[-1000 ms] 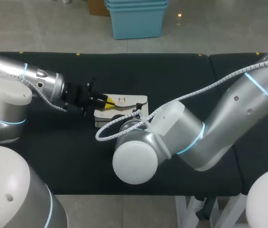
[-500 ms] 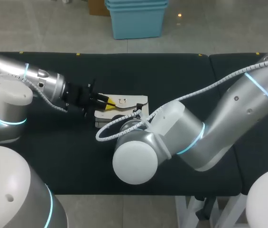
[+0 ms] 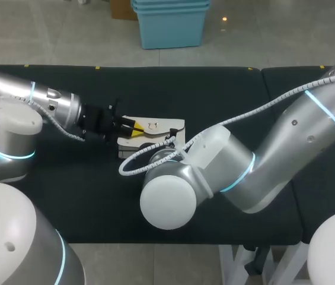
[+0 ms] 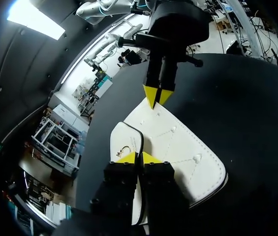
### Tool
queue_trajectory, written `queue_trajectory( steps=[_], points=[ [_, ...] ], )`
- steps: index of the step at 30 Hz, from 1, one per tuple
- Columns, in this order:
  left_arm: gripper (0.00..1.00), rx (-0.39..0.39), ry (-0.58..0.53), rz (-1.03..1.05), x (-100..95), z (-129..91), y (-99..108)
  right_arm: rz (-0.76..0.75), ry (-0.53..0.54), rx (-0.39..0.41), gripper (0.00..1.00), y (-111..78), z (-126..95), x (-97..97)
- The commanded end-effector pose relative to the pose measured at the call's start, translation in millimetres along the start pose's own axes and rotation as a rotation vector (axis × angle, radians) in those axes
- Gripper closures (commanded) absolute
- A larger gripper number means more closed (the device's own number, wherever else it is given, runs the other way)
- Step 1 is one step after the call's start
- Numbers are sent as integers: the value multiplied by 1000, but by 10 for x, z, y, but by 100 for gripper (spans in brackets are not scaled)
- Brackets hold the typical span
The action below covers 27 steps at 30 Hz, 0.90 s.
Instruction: Pick up the bag, open it, inspect its contents, close it, and place it on the opposite side
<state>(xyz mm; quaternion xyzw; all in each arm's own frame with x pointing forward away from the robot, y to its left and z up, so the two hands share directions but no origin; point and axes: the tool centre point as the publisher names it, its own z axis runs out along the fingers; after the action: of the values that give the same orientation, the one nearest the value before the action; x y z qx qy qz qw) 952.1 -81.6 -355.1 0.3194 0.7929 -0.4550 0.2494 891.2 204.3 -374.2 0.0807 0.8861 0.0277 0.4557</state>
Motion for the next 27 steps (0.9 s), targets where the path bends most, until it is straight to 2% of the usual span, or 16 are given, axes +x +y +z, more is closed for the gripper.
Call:
queue_trajectory(
  steps=[1, 2, 3, 4, 5, 6, 13, 14, 15, 16, 27],
  points=[
    [100, 18, -7, 10, 18, -27, -41, -1, -3, 2, 100, -9, -1, 27],
    [100, 23, -9, 12, 21, -29, -72, -1, -3, 2, 100, -9, -1, 27],
    [62, 27, -10, 18, 25, -34, -113, -1, -3, 2, 100, -9, -1, 27],
    [48, 28, -11, 20, 25, -40, -132, -1, -3, 2, 100, -9, -1, 27],
    [12, 36, -13, 21, 17, -59, -170, -1, -3, 2, 100, -9, -1, 27],
    [0, 40, -16, 23, 8, -78, -202, -1, -3, 2, 100, -9, -1, 27],
    [0, 76, -47, 13, -88, -220, -406, 8, -9, -3, 100, -2, -53, -10],
    [0, 80, -52, 11, -110, -247, -441, 12, -9, -4, 88, -8, -61, -30],
    [0, 86, -55, 8, -122, -264, -466, 13, -9, -4, 53, -10, -64, -37],
    [0, 89, -57, 4, -132, -274, -482, 13, -9, -4, 0, -13, -70, -47],
    [0, 77, -69, -151, -245, -435, -617, 26, 30, -16, 0, -41, -343, -262]
  ],
)
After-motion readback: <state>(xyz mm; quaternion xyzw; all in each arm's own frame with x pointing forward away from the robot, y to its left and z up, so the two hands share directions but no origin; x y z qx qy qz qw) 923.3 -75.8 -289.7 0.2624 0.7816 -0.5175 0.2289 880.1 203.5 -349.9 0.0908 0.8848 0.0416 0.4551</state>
